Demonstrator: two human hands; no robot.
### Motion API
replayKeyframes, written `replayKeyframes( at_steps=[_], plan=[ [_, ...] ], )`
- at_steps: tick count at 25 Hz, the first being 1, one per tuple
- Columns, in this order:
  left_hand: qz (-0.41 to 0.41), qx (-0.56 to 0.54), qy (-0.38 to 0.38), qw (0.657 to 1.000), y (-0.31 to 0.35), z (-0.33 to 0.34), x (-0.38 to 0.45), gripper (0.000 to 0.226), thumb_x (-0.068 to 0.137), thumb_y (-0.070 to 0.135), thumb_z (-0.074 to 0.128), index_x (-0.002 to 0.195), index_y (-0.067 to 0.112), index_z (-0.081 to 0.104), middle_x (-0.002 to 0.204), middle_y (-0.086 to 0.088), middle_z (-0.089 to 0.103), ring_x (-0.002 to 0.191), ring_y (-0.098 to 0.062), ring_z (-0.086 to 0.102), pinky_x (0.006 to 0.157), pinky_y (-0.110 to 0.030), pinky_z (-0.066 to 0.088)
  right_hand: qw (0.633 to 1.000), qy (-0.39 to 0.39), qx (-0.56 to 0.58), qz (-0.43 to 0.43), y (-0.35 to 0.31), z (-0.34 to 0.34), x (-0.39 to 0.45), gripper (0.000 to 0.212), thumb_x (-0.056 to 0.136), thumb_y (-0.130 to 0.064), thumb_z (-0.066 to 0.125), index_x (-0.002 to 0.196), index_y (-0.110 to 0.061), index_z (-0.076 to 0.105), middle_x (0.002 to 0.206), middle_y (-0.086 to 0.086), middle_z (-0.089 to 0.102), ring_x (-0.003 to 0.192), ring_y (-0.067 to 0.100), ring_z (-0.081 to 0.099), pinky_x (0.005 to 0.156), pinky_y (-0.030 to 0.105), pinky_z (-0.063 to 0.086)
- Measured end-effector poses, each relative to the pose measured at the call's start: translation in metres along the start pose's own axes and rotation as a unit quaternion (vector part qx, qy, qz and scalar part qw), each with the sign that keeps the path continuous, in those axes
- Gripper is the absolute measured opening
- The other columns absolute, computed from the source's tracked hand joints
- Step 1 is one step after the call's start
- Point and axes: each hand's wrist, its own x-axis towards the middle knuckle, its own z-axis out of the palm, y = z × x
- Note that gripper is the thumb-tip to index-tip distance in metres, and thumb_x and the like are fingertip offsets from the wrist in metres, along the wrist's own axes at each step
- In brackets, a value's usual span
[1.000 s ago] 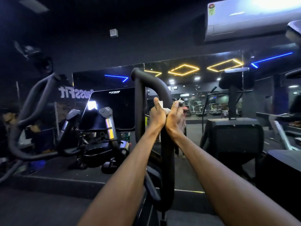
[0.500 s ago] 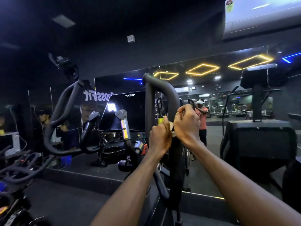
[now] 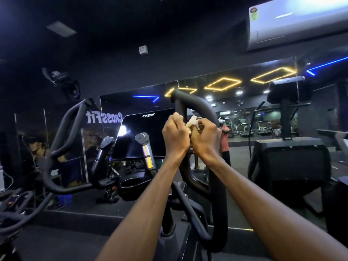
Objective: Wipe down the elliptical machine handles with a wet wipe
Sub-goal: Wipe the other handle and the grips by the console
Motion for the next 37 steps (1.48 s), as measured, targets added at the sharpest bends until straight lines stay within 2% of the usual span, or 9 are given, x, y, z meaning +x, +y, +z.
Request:
replayKeyframes(
  at_steps=[4,8,13,18,23,26,31,34,37],
  plan=[
    [-0.024,-0.006,0.048,0.999,-0.008,-0.004,0.031,0.023,0.101,0.023,0.04,0.097,0.01,0.059,0.105,-0.01,0.065,0.099,-0.023,0.057,0.08,-0.028,0.036,0.984,0.083,0.041,0.151,-0.027,0.036,0.03,0.028,0.096,-0.027,0.056,0.089,-0.005,0.071,0.079,0.006,0.069,0.074,0.02,0.06,0.061,0.024,0.036],
    [-0.12,-0.127,-0.042,0.984,-0.025,-0.006,0.048,0.021,0.099,0.031,0.041,0.099,0.013,0.052,0.09,0.003,0.06,0.077,-0.009,0.054,0.065,-0.02,0.038,0.942,0.103,0.158,0.277,-0.04,0.073,0.049,0.034,0.095,-0.034,0.055,0.092,-0.006,0.075,0.09,0.011,0.075,0.089,0.028,0.07,0.076,0.037,0.056],
    [-0.128,-0.205,-0.125,0.962,-0.043,0.001,0.046,0.03,0.093,0.041,0.042,0.103,0.013,0.048,0.084,0.003,0.052,0.076,-0.012,0.049,0.07,-0.033,0.043,0.979,0.032,-0.025,0.201,-0.021,0.06,0.035,0.034,0.1,-0.031,0.046,0.095,-0.008,0.072,0.095,0.012,0.071,0.089,0.029,0.065,0.068,0.034,0.044],
    [-0.17,-0.294,-0.152,0.928,-0.044,0.008,0.033,0.021,0.103,0.023,0.04,0.124,0.019,0.035,0.099,-0.008,0.057,0.075,-0.013,0.061,0.053,-0.02,0.052,0.981,0.047,0.035,0.184,-0.026,0.067,0.044,0.034,0.1,-0.025,0.049,0.084,-0.007,0.073,0.077,0.005,0.066,0.076,0.019,0.062,0.063,0.031,0.044],
    [-0.128,-0.239,-0.12,0.955,-0.06,0.016,0.032,0.021,0.102,0.038,0.035,0.104,0.021,0.047,0.091,-0.006,0.058,0.081,-0.02,0.058,0.077,-0.048,0.053,0.979,-0.038,-0.197,0.027,-0.005,0.036,0.032,0.019,0.086,-0.014,0.055,0.076,-0.006,0.069,0.073,0.01,0.067,0.072,0.028,0.064,0.06,0.035,0.046],
    [-0.114,-0.191,-0.114,0.968,-0.059,0.018,0.03,0.03,0.103,0.041,0.03,0.107,0.017,0.048,0.09,-0.008,0.059,0.081,-0.024,0.059,0.073,-0.044,0.051,0.919,-0.09,-0.336,-0.184,-0.007,0.013,0.039,0.011,0.081,-0.005,0.058,0.075,-0.008,0.067,0.077,0.008,0.063,0.071,0.027,0.062,0.06,0.04,0.055],
    [-0.082,-0.161,-0.095,0.979,-0.057,0.017,0.025,0.033,0.106,0.037,0.025,0.105,0.015,0.05,0.084,-0.007,0.055,0.071,-0.016,0.052,0.06,-0.028,0.042,0.727,-0.082,-0.507,-0.455,-0.016,0.005,0.074,0.007,0.082,0.005,0.062,0.081,0.0,0.068,0.095,0.017,0.058,0.085,0.03,0.063,0.064,0.033,0.053],
    [-0.066,-0.15,-0.068,0.984,-0.054,0.019,0.025,0.033,0.106,0.036,0.026,0.1,0.014,0.05,0.083,-0.006,0.055,0.069,-0.014,0.051,0.056,-0.024,0.035,0.632,-0.128,-0.592,-0.483,-0.012,0.001,0.08,0.031,0.086,-0.003,0.041,0.078,-0.003,0.07,0.093,0.016,0.059,0.083,0.033,0.061,0.078,0.042,0.056],
    [-0.056,-0.121,-0.049,0.99,-0.055,0.022,0.023,0.032,0.107,0.034,0.025,0.097,0.015,0.049,0.088,-0.009,0.057,0.077,-0.021,0.054,0.058,-0.027,0.033,0.628,-0.19,-0.65,-0.382,-0.023,0.006,0.069,0.028,0.091,-0.006,0.042,0.086,-0.002,0.07,0.104,0.02,0.057,0.093,0.037,0.056,0.089,0.046,0.05]
  ],
)
